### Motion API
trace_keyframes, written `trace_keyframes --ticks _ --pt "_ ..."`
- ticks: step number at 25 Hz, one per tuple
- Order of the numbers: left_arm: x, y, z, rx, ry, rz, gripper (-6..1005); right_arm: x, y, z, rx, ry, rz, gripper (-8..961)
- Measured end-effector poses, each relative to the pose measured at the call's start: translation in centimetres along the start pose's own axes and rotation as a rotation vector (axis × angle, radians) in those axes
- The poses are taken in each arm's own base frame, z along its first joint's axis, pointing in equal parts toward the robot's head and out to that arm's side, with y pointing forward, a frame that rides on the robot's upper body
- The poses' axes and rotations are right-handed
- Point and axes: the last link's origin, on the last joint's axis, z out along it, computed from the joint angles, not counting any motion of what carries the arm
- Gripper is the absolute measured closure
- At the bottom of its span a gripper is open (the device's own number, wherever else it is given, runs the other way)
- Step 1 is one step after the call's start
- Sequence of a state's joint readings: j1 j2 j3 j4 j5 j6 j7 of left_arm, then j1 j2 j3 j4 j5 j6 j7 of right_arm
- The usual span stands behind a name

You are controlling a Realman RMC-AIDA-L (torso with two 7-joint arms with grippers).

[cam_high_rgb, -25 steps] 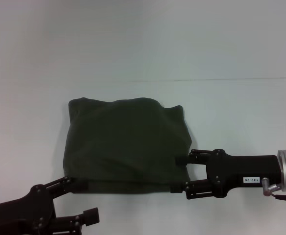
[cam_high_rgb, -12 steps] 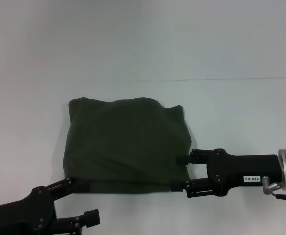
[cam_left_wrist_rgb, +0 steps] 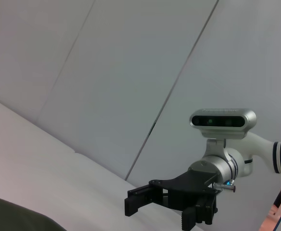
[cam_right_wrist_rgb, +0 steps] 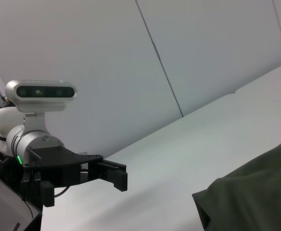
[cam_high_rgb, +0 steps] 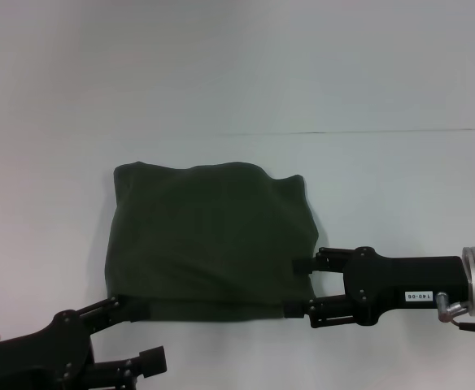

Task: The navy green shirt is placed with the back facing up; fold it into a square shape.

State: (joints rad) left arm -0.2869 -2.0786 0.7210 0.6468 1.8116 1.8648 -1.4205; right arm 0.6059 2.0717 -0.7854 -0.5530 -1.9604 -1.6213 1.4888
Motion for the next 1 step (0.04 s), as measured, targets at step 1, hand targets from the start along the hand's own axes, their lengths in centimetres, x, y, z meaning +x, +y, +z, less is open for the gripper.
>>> trace_keyframes --ticks 1 --pt "0.0 0.0 0.0 0.0 0.0 0.0 49 -0.01 -0.01 -0.01 0.0 0.0 0.0 38"
